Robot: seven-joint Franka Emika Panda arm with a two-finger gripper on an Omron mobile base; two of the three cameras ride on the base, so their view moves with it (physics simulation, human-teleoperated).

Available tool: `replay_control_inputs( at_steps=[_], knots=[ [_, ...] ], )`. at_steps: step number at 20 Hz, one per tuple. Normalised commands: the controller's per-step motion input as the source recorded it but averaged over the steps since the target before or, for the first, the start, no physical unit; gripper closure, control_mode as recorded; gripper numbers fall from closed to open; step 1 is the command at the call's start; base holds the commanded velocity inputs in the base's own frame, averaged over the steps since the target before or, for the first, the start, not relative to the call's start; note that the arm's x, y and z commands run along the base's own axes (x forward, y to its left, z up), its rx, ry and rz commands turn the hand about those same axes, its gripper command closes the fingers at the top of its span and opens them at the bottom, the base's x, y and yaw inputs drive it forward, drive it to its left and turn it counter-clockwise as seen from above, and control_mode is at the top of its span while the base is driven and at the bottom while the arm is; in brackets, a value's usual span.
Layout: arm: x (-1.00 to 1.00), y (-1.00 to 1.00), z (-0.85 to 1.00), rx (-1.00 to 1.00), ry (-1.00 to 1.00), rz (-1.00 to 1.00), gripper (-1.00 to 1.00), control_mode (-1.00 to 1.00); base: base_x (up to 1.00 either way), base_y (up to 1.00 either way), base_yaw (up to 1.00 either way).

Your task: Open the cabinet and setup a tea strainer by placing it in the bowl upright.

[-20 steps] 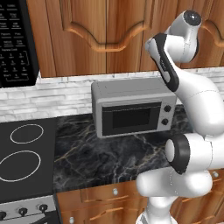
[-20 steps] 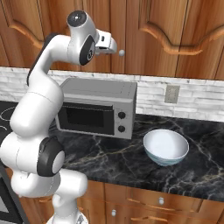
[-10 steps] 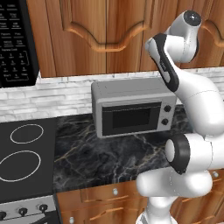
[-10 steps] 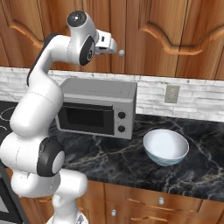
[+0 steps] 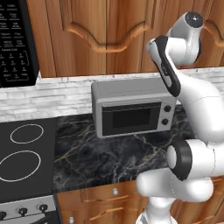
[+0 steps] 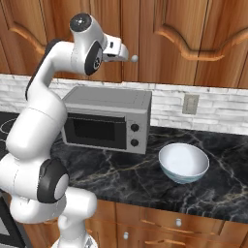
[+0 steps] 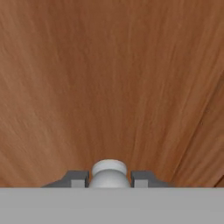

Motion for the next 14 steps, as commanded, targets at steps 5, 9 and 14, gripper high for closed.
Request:
replay_control_inputs(
  at_steps=[5, 9, 14],
  knots=[
    [-0.70, 0.16, 0.20, -0.02, -0.11, -0.08, 1.00, -1.00, 0.00, 0.00, 0.00],
    [-0.79, 0.17, 0.25, 0.00, -0.07, -0.10, 1.00, -1.00, 0.00, 0.00, 0.00],
    [-0.92, 0.19, 0.21, 0.00, -0.06, -0.11, 1.00, -1.00, 0.00, 0.00, 0.00]
  ],
)
